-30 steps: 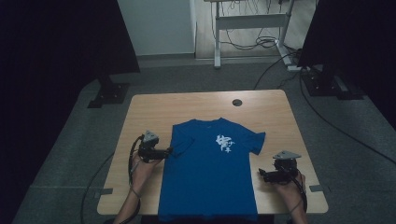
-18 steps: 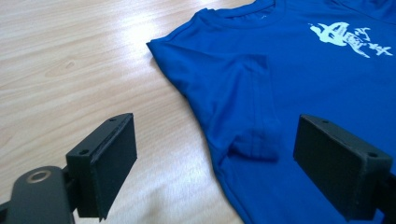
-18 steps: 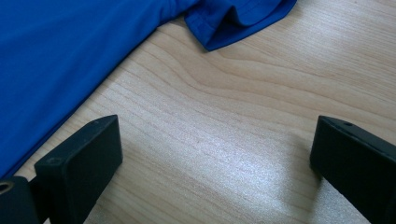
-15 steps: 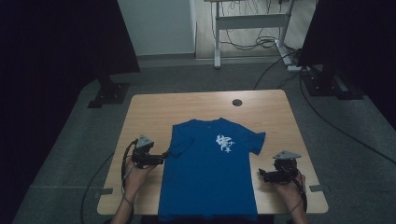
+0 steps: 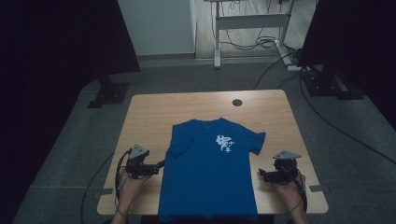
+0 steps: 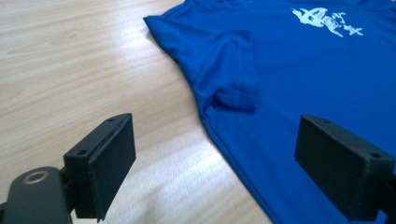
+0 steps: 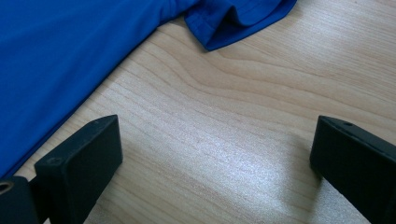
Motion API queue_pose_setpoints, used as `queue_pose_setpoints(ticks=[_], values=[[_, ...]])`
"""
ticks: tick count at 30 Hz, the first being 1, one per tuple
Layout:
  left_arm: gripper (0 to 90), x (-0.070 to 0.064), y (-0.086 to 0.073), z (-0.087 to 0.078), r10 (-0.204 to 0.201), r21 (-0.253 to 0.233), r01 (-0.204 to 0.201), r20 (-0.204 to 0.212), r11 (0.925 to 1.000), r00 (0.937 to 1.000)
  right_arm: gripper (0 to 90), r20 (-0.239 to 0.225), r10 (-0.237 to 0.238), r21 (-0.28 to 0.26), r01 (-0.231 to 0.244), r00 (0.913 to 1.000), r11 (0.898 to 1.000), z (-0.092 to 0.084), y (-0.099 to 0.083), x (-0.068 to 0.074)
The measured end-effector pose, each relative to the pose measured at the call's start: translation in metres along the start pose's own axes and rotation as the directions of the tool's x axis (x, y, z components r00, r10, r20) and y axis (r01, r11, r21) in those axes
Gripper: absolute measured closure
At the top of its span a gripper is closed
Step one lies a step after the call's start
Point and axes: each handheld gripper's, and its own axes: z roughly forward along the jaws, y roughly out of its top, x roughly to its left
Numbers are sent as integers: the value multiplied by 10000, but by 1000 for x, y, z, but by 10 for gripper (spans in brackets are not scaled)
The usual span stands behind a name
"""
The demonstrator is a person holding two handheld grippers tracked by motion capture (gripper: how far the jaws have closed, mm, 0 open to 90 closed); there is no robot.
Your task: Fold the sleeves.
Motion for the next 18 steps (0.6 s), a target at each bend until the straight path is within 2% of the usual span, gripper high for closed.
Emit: queue_pose_setpoints(ticks=[5,13,18], values=[[125,-2,-12,-7,-90,80,90,-96,9999,9999,18,-1,6,1,-6,10000,10000,0,0,0],[124,0,-37,-12,-284,659,312,-424,9973,9987,18,0,7,1,-7,10000,10000,0,0,0],[124,-3,-45,-10,18,1141,54,-632,9935,9980,18,-1,6,2,-6,10000,10000,0,0,0]])
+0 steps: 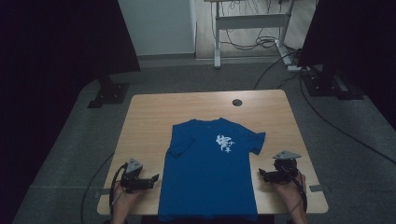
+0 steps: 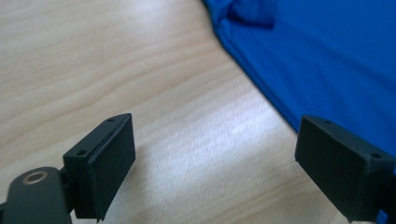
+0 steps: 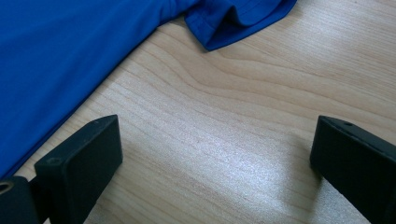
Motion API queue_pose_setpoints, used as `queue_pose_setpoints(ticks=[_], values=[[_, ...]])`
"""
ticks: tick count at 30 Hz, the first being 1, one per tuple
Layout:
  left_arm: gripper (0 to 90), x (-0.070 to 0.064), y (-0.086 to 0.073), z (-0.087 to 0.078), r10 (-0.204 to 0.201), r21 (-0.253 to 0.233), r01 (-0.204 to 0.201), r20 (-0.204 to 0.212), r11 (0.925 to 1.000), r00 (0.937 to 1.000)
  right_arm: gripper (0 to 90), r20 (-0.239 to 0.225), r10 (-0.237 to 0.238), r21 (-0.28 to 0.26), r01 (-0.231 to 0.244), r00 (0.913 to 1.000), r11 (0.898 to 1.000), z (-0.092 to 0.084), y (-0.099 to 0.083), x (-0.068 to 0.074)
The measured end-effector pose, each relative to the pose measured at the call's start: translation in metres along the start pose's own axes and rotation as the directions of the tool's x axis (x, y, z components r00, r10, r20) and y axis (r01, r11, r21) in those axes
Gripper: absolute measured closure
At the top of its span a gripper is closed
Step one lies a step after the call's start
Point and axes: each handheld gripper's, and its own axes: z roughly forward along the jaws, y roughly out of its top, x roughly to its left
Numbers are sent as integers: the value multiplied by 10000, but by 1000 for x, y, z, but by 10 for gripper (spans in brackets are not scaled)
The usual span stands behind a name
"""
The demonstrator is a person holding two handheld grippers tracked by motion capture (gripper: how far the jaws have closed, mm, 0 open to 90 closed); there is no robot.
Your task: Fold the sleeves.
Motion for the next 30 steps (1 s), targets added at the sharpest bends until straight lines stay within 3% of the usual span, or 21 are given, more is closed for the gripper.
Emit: queue_pose_setpoints(ticks=[4,18,23,30], values=[[119,0,-1,3,143,149,-141,-98,9998,9998,18,1,0,0,0,10000,10000,0,0,0],[23,0,0,6,-43,370,55,-305,9993,9995,48,160,181,1,-182,9997,9998,0,1,-1],[0,0,0,6,-40,431,53,-312,9991,9995,54,200,429,-45,-428,9989,9991,-1,4,-6],[0,0,0,6,-42,434,56,-314,9990,9995,58,228,381,-191,-377,9990,9991,2,16,-9]])
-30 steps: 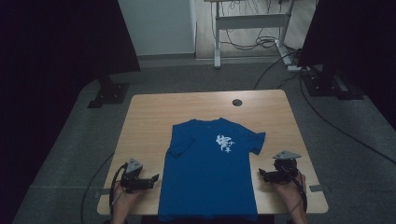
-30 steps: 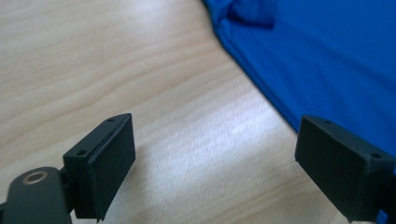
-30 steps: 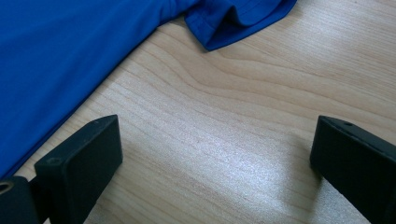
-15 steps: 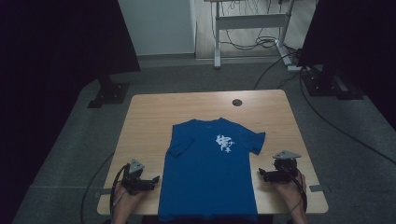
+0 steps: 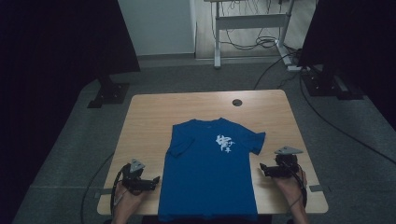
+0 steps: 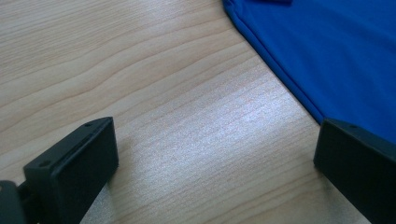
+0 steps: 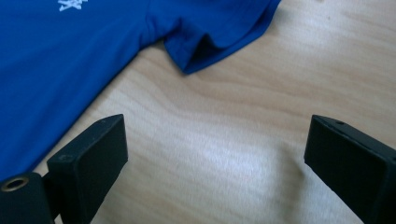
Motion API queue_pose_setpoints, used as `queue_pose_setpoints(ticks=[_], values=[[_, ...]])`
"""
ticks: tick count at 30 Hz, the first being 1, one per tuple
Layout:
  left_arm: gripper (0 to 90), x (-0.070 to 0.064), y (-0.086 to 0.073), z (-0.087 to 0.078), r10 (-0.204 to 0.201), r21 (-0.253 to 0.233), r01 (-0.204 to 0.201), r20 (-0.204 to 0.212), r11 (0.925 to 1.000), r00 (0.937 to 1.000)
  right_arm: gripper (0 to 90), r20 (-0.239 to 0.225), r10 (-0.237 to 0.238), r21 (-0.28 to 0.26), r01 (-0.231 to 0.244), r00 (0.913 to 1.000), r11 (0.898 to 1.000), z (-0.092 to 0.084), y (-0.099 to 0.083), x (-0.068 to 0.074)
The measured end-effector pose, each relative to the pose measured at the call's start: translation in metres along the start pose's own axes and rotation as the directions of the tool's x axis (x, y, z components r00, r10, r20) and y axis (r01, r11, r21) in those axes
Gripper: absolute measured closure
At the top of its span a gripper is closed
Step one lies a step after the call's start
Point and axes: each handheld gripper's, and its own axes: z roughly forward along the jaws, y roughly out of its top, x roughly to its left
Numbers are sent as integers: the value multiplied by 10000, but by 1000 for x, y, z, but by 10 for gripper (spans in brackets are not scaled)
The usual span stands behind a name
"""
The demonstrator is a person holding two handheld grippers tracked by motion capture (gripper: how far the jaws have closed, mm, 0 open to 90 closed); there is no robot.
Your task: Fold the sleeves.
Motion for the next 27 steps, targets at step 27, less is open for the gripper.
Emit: queue_pose_setpoints(ticks=[27], values=[[0,0,0,0,-42,-11,42,-6,10000,10000,83,50,296,-565,-293,9995,9980,31,48,-17]])
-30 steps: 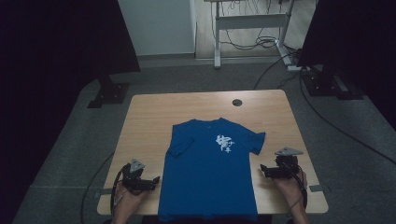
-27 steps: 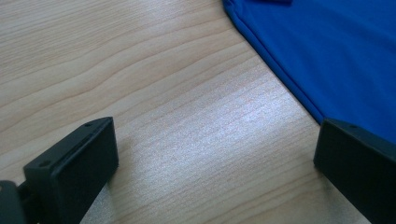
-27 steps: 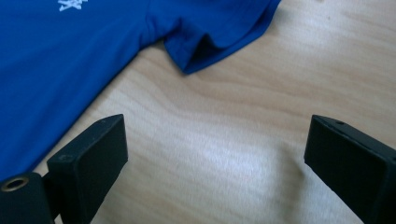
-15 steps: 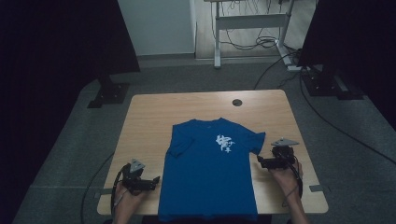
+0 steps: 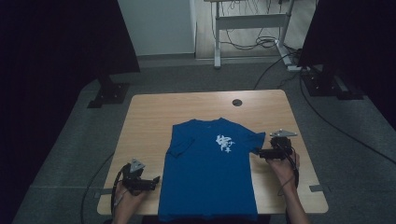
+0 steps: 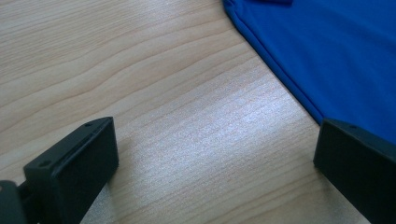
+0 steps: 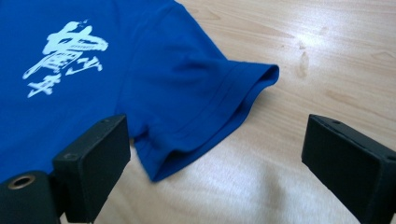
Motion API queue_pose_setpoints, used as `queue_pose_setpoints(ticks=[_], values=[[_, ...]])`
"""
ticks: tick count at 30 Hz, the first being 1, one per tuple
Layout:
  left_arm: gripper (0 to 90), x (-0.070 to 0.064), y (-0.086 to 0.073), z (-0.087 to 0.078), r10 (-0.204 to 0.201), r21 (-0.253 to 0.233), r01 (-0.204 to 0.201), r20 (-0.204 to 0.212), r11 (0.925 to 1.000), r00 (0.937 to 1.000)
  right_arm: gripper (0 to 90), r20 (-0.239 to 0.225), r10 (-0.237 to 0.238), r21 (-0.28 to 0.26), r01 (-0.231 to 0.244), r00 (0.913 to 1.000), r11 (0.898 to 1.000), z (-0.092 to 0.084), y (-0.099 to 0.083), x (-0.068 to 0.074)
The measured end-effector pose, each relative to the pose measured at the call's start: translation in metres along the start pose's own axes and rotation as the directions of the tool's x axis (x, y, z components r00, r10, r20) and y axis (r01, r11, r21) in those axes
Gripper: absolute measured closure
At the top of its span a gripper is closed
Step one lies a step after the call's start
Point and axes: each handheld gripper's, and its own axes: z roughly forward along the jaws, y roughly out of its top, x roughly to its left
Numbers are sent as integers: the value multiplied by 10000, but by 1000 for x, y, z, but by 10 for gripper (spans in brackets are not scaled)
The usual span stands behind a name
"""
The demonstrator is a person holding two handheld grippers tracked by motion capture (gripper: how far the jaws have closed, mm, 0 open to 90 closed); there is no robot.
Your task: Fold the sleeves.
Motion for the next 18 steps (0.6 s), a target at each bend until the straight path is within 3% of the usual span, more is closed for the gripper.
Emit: queue_pose_setpoints(ticks=[18], values=[[0,0,0,0,-3,-3,3,0,10000,10000,182,176,31,42,-31,9998,10000,32,17,-12]])
